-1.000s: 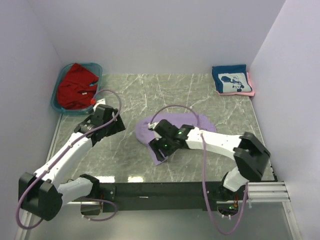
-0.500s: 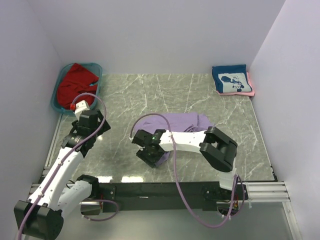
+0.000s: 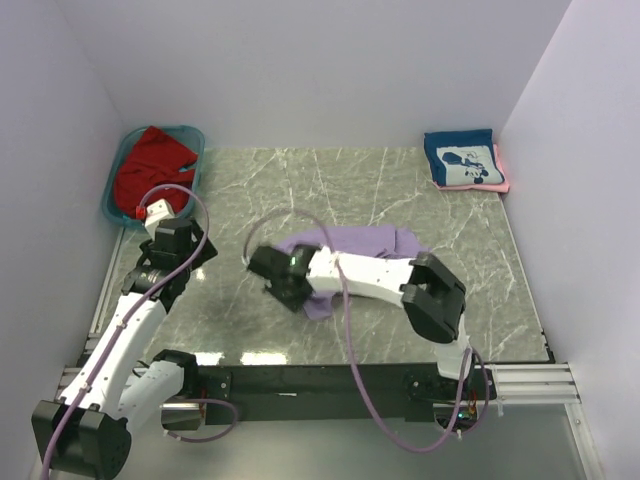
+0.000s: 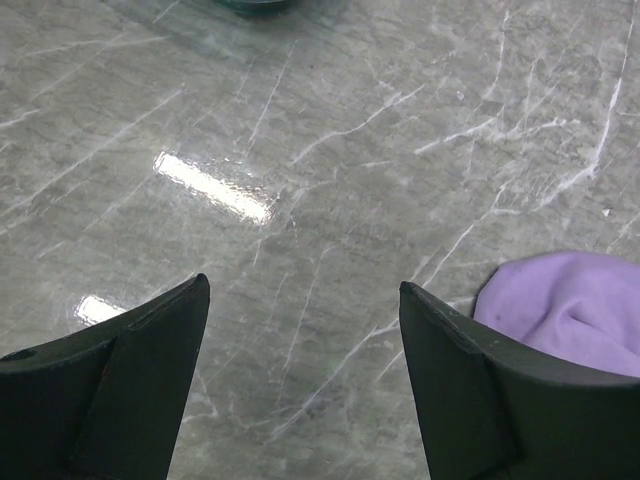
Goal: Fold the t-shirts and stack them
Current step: Flatten the tshirt out
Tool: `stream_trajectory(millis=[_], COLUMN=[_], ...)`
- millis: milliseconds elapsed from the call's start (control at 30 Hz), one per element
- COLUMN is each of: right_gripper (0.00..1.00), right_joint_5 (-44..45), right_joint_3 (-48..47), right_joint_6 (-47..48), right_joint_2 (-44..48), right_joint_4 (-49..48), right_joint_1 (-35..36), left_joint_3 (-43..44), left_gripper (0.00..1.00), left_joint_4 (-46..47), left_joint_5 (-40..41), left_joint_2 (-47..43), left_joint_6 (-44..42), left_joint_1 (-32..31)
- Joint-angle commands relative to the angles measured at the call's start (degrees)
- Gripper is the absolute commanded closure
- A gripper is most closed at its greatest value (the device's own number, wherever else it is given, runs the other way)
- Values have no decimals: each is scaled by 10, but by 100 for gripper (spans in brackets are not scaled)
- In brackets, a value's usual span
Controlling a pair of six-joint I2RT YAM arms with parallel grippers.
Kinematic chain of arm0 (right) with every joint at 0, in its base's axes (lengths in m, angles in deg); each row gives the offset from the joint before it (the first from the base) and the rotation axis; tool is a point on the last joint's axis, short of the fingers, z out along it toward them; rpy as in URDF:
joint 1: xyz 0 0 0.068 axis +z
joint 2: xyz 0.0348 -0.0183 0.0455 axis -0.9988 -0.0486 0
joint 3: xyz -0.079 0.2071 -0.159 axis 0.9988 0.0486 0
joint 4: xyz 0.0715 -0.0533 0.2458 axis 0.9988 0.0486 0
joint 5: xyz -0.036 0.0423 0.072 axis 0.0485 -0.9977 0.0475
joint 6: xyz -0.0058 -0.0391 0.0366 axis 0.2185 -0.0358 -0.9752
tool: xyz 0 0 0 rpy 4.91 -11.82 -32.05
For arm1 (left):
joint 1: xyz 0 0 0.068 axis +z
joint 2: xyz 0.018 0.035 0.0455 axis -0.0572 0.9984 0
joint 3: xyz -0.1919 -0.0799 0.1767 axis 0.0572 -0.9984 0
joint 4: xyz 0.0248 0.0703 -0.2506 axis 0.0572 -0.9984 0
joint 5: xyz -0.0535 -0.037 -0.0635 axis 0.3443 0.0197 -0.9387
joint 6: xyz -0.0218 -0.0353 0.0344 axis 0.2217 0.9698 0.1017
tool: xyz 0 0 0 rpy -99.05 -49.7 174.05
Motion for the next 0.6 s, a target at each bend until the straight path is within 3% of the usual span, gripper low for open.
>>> stream_trajectory(millis=[0,67,100,233,433,567], right_gripper=[100,100,100,100,100,100], right_joint_5=[69,105,114,127,95,64], right_joint_3=[-158,-223,-278,-327,-219,-119], right_joint_6=[15,11,9,0,14,14], right_joint_2=[88,112,138,212,328,399], right_joint_4=[45,87,96,92,34,-5], right_joint_1=[-60,-111,-169,-312,-445,-501], left_joint_3=[1,-3,-4,-9,-14,4], left_gripper=[18,17,17,16,12,10], left_joint_4=[23,25,31,55,88,108], left_joint_5=[7,1,-7,-48,-182,-220], left_joint_2=[-17,-20,-23,-25,2,50], left_joint_6=[-11,-14,-19,-34,-33,-4], left_joint_1=[4,4,4,4,-1,-44])
